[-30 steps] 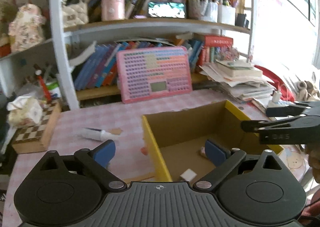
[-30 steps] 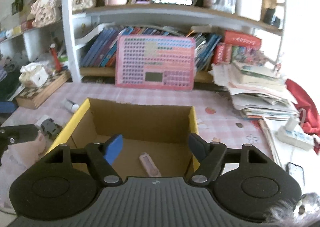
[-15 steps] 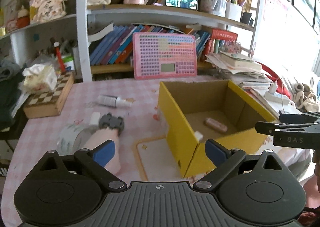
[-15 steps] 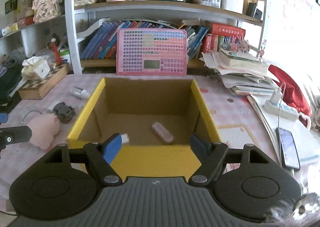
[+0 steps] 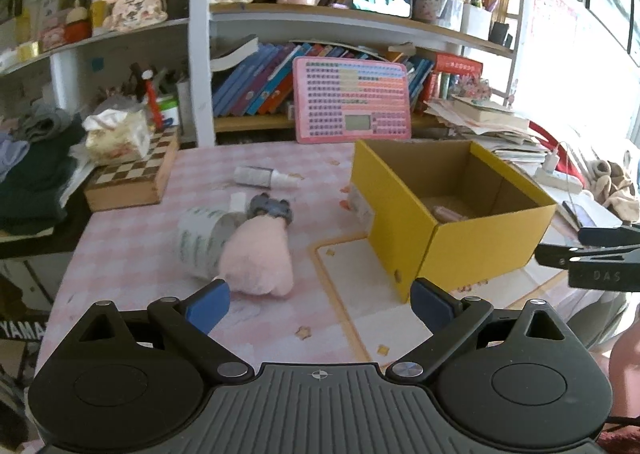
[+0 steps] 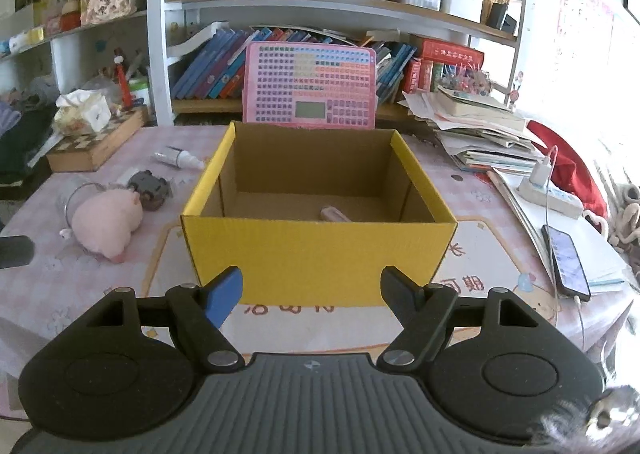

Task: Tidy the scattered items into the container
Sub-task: 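Withdraw both tools from the box back toward the plush pig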

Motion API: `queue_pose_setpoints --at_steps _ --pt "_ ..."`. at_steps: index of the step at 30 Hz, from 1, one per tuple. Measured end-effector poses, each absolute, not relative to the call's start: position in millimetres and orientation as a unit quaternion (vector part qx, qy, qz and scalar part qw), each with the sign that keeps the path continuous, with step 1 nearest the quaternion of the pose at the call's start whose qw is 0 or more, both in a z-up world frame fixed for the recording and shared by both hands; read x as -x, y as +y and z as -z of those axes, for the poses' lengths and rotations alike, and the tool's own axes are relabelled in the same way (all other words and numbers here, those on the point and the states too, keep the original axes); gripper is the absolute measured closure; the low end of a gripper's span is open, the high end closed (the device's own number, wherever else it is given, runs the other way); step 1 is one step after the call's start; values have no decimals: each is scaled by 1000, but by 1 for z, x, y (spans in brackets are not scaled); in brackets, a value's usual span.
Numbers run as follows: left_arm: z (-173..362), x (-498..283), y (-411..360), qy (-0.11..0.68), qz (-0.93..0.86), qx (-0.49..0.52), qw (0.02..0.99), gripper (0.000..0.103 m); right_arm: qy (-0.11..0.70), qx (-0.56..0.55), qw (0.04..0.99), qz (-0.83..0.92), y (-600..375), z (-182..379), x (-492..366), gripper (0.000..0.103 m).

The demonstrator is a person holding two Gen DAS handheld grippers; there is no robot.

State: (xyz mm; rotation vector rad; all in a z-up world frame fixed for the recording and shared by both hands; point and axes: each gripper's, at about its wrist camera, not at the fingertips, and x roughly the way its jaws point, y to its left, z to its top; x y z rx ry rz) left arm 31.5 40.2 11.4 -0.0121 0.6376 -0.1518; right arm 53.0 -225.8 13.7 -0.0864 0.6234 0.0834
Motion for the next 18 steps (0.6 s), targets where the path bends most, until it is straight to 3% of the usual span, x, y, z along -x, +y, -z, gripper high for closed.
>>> queue_pose_setpoints --at_steps 18 --pt "7 -7 70 341 56 17 938 5 345 24 937 -57 -181 11 -22 28"
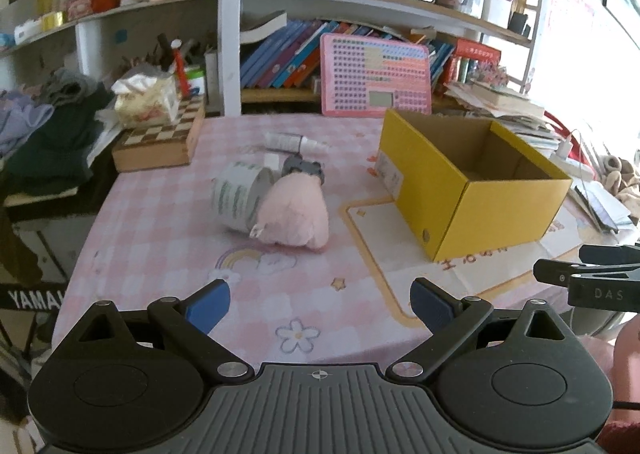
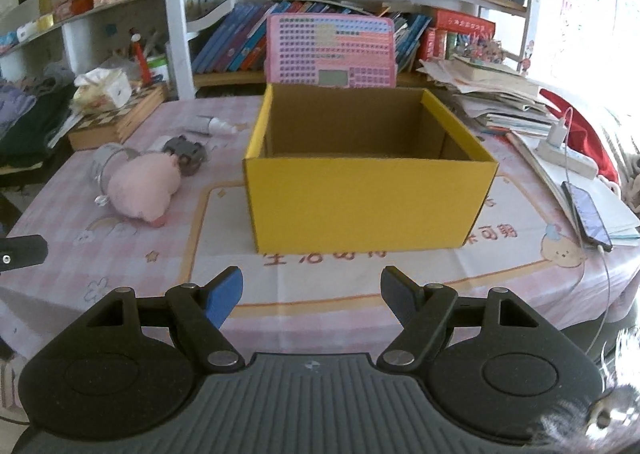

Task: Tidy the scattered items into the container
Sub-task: 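Withdraw both tools from the box back toward the plush pig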

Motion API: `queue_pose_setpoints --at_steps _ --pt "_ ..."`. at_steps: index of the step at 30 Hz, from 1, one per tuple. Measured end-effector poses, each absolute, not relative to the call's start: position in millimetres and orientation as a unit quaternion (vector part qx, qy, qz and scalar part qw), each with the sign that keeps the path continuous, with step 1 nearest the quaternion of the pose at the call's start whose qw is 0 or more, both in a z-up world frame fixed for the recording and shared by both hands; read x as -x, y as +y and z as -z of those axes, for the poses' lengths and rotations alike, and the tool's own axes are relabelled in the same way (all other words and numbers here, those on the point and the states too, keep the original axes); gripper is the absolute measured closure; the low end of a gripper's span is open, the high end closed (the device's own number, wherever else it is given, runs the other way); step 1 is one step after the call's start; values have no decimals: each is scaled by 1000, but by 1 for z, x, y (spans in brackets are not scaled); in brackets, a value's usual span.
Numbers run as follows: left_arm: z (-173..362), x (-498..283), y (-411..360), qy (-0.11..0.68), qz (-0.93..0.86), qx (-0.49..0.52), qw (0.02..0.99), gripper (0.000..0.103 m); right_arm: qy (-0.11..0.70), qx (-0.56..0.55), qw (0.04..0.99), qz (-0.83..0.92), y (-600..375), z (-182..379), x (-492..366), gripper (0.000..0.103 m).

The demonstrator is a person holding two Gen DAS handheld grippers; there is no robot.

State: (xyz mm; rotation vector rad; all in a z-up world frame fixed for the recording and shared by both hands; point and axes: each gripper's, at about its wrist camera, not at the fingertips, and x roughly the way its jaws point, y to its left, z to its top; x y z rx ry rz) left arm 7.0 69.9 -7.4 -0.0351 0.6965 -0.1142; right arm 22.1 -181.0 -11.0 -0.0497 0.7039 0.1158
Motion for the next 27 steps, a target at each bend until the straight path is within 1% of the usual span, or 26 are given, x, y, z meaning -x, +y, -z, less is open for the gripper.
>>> queue_pose_setpoints --at_steps 10,27 --pt "14 -6 74 358 51 12 932 5 358 53 925 -113 -152 17 -18 28" --pt "13 0 102 353 27 28 935 5 353 91 917 -163 -107 20 -24 28"
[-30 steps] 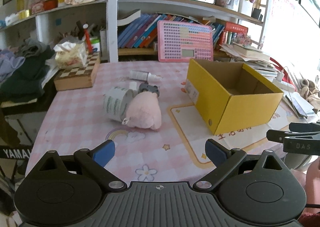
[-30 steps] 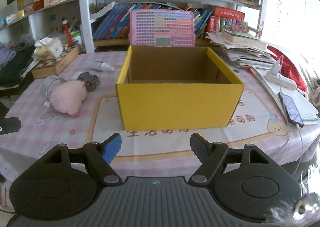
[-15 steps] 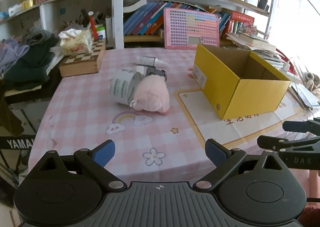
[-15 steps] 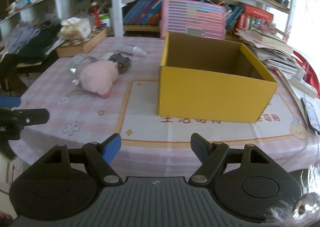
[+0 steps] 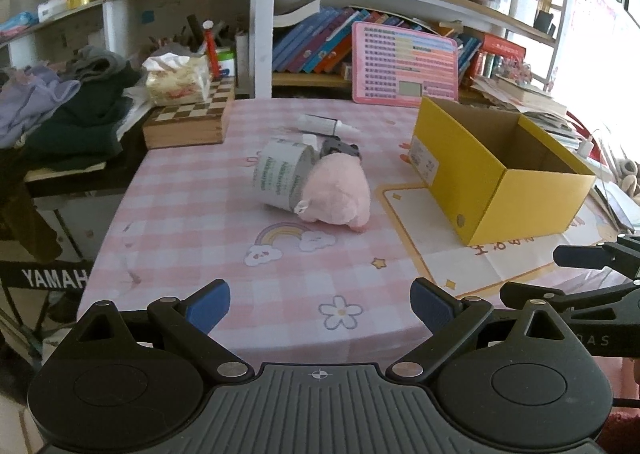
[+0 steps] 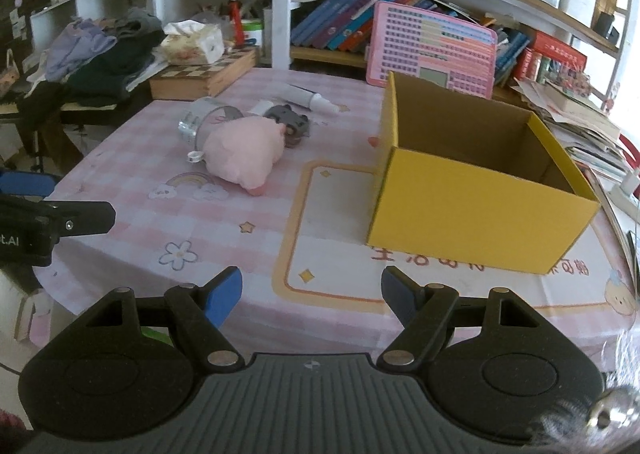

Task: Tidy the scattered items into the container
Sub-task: 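Withdraw both tools from the box back toward the plush pig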

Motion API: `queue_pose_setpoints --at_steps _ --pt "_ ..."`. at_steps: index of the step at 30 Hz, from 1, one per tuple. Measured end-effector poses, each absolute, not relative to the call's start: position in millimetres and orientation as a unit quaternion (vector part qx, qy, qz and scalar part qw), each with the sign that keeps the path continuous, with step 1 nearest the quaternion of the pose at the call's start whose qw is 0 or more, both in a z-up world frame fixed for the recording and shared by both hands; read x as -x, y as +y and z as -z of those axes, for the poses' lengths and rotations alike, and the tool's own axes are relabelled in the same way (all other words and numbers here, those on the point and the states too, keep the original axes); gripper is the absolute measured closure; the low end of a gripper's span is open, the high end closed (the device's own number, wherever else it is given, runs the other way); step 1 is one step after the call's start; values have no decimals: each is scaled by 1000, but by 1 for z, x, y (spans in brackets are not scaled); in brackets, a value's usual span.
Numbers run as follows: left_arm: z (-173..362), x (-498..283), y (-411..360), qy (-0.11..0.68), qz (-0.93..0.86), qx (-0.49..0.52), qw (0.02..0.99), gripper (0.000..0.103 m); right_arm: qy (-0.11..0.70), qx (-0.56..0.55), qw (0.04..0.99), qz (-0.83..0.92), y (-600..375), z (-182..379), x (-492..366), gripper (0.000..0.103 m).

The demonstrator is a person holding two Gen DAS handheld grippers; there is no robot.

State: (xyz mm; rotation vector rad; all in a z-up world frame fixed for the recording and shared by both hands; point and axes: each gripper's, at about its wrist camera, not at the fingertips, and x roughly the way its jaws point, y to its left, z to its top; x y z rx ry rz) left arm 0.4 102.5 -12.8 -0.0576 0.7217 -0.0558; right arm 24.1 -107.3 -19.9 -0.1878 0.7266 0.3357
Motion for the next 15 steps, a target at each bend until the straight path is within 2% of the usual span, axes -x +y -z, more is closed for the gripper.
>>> queue_pose_setpoints --at_steps 15 --pt "11 -15 114 343 26 31 938 5 341 106 914 -193 -86 15 -45 28"
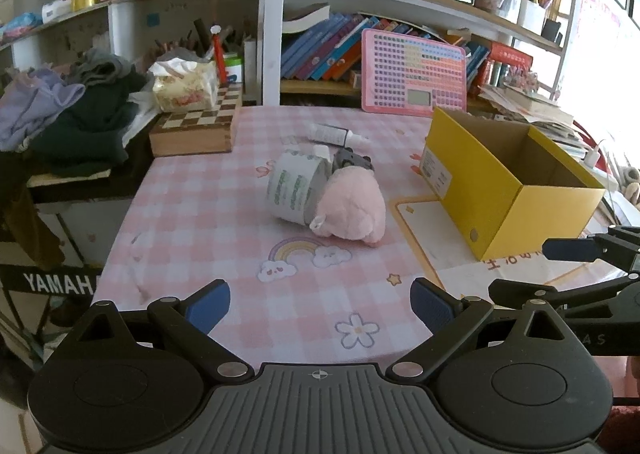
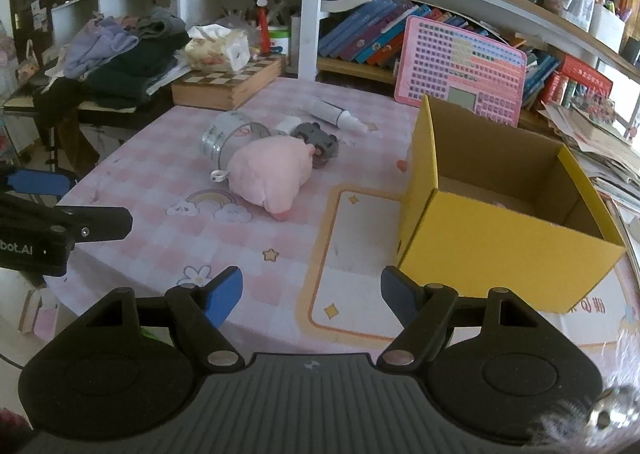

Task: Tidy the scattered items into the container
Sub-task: 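Withdraw both tools from the box back toward the plush pig, then reach the left tool toward the white tape roll beside the plush pig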

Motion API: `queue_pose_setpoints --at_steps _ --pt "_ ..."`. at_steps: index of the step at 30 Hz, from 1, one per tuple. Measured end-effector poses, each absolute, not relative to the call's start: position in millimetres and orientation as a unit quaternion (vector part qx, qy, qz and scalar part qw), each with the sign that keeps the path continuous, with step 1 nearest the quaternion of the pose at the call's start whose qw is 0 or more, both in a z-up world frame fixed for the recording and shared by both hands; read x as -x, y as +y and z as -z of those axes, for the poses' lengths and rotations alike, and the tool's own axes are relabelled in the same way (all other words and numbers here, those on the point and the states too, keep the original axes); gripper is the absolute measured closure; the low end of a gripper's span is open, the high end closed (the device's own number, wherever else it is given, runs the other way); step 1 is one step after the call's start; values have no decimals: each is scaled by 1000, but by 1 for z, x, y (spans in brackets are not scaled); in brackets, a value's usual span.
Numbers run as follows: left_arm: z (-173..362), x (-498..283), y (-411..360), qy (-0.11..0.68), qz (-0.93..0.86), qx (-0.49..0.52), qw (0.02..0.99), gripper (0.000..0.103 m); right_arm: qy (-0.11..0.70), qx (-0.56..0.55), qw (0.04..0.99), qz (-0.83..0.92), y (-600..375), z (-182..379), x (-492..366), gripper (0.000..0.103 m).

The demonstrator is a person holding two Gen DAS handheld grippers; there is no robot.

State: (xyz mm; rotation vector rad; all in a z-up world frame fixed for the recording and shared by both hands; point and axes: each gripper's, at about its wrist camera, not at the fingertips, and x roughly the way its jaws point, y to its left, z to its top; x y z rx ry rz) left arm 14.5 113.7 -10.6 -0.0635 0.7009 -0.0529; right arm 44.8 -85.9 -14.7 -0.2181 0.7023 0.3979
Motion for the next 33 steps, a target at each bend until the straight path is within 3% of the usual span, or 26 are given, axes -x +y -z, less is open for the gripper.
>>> queue_pose_setpoints --at_steps 25,33 --pt "14 -120 124 340 0 -13 940 5 347 148 883 -278 -36 33 -143 27" --pt "25 -166 120 363 28 -35 931 5 367 143 871 -295 -16 45 -182 19"
